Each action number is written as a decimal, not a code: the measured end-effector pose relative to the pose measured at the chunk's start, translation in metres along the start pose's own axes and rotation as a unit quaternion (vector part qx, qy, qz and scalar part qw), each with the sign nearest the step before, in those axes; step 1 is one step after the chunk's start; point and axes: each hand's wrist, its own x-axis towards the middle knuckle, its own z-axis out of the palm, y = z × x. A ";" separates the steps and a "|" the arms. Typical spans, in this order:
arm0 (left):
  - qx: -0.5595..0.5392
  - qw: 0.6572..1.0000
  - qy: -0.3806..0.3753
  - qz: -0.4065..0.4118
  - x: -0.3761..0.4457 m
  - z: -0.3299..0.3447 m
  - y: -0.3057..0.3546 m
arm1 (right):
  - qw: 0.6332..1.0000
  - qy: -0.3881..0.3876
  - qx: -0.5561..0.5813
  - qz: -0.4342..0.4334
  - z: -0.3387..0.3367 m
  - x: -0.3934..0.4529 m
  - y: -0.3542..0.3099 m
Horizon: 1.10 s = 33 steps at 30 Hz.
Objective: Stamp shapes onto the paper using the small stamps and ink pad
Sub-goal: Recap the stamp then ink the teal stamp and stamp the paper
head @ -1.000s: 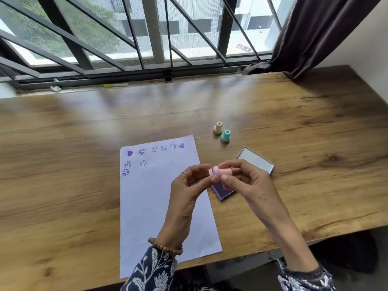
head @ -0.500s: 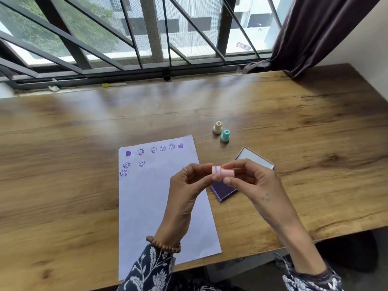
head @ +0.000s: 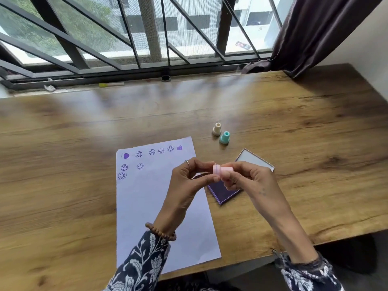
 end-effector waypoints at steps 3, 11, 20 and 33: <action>0.060 0.998 -0.032 -0.001 0.014 -0.001 -0.010 | 0.997 0.016 -0.076 0.008 0.000 0.010 0.008; 0.465 0.876 0.035 0.122 0.074 0.013 -0.052 | 0.902 0.154 -0.401 -0.035 -0.012 0.068 0.026; 0.534 0.834 0.075 0.114 0.101 0.017 -0.078 | 0.852 0.151 -0.498 -0.063 -0.021 0.104 0.050; 0.470 0.873 0.107 0.082 0.102 0.017 -0.075 | 0.847 0.119 -0.508 -0.102 -0.010 0.121 0.048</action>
